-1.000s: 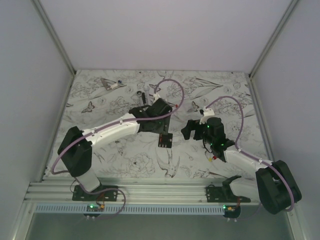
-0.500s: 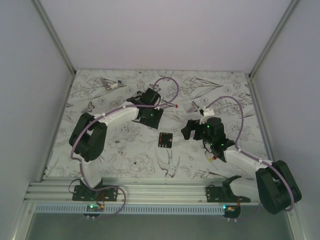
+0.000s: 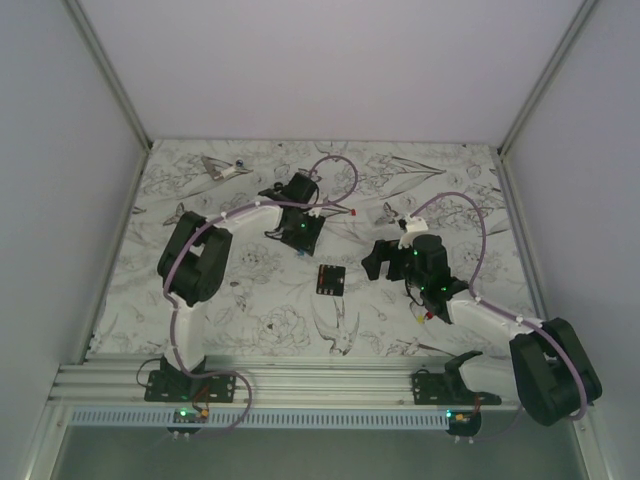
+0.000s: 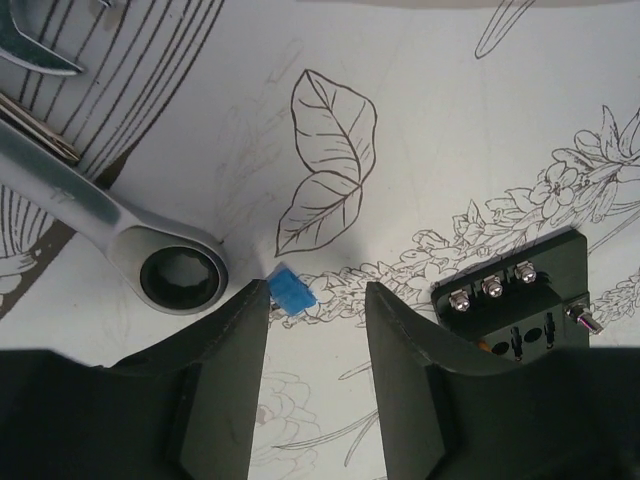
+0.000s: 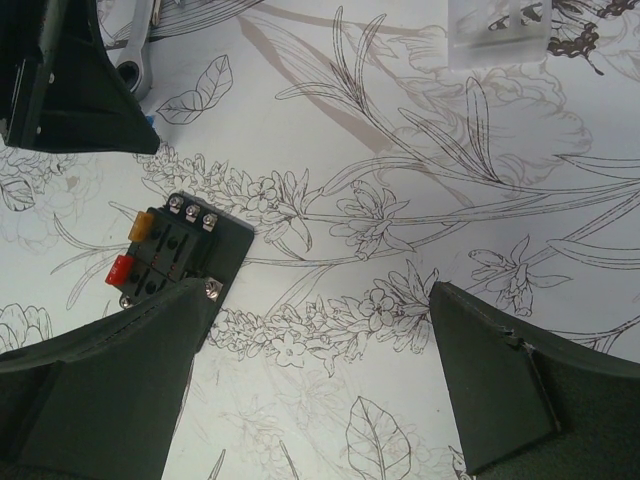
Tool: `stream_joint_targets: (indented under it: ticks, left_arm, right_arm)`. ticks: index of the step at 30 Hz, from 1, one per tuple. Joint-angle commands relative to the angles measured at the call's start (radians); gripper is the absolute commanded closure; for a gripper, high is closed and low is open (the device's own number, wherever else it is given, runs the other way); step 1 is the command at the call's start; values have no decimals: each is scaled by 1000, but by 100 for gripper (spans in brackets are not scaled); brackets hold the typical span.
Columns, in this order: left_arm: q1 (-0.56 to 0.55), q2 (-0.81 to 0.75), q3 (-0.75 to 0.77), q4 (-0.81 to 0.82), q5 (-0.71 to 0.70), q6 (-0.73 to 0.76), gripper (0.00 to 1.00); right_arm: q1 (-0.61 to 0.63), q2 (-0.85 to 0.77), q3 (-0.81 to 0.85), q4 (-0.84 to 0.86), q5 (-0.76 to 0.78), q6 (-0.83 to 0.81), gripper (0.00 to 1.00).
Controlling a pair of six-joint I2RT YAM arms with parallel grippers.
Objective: Snap on the fuse box
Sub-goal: Pick up the fuse from the center of the board.
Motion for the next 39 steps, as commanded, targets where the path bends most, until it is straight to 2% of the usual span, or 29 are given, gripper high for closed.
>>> stream_joint_targets:
  ticks: [1, 7, 19, 23, 32, 39]
  left_arm:
    - [9, 32, 20, -16, 32, 41, 54]
    - [-7, 2, -32, -22, 41, 15, 54]
    - [-46, -135, -161, -63, -43, -166, 54]
    - [-48, -184, -201, -78, -20, -200, 54]
    - [-67, -188, -171, -77, -43, 10, 53]
    - [-67, -144, -145, -79, 26, 155, 55]
  right_arm:
    - [-9, 3, -2, 37, -6, 9, 0]
    - [-9, 11, 0, 36, -7, 9, 0]
    - [-9, 15, 1, 37, -7, 9, 0]
    - [-9, 13, 1, 35, -7, 8, 0]
    - [-9, 7, 0, 35, -10, 10, 0]
    - [-9, 2, -2, 34, -10, 9, 0]
